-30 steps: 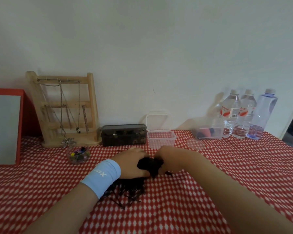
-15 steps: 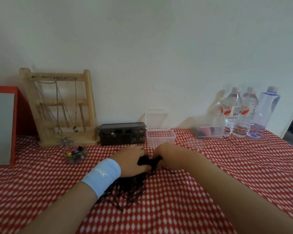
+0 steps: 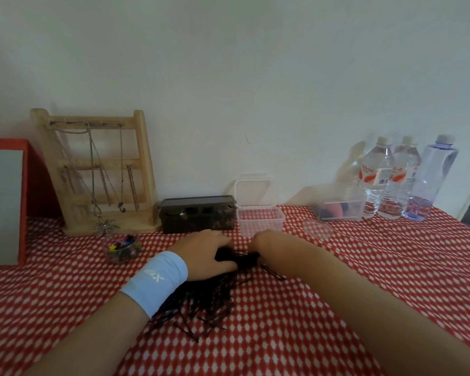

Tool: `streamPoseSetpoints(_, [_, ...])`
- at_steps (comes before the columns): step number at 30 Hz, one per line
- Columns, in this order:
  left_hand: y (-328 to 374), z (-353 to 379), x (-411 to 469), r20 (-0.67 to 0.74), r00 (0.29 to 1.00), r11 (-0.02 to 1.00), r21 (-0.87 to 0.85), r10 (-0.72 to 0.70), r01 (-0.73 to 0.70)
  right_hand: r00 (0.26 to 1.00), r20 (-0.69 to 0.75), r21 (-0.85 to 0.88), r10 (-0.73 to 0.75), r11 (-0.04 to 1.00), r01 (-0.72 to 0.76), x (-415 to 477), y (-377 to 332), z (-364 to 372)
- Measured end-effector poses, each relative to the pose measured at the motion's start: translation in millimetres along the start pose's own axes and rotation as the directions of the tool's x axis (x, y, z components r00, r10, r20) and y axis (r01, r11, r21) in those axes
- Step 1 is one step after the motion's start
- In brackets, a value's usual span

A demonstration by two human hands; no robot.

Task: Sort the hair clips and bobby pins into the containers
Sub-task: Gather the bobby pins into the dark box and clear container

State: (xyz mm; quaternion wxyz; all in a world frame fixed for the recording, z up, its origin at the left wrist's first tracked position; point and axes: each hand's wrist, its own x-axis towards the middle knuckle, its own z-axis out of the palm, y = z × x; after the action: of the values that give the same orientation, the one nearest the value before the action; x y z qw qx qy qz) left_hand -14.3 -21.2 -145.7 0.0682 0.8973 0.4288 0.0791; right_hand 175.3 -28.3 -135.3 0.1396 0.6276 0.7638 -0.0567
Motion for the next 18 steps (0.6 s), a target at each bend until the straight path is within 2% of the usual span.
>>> streamPoseSetpoints(4, [-7, -1, -7, 0.014, 0.999, 0.999, 0.006, -0.046, 0.046, 0.999, 0.028, 0.093, -0.034, 0.995, 0.031, -10, 2, -8])
streamPoseSetpoints(8, [-8, -3, -12, 0.018, 0.997, 0.997, -0.012, -0.078, 0.078, 0.978, -0.164, 0.27, -0.132, 0.947, 0.173, -36, 17, -8])
streamPoseSetpoints(12, [-8, -5, -17, -0.027, 0.992, 0.982, -0.143, -0.127, 0.122, 0.957, -0.245, 0.417, -0.158, 0.874, 0.251, -40, 24, -7])
streamPoseSetpoints(16, [-4, -9, -19, -0.077, 0.986, 0.948, -0.295, -0.146, 0.117, 0.964, -0.224, 0.659, -0.143, 0.707, 0.258, -37, 26, -9])
streamPoseSetpoints(18, [1, -13, -17, -0.148, 0.979, 0.91, -0.409, -0.144, 0.072, 0.969, -0.18, 0.795, -0.17, 0.556, 0.245, -36, 23, -11])
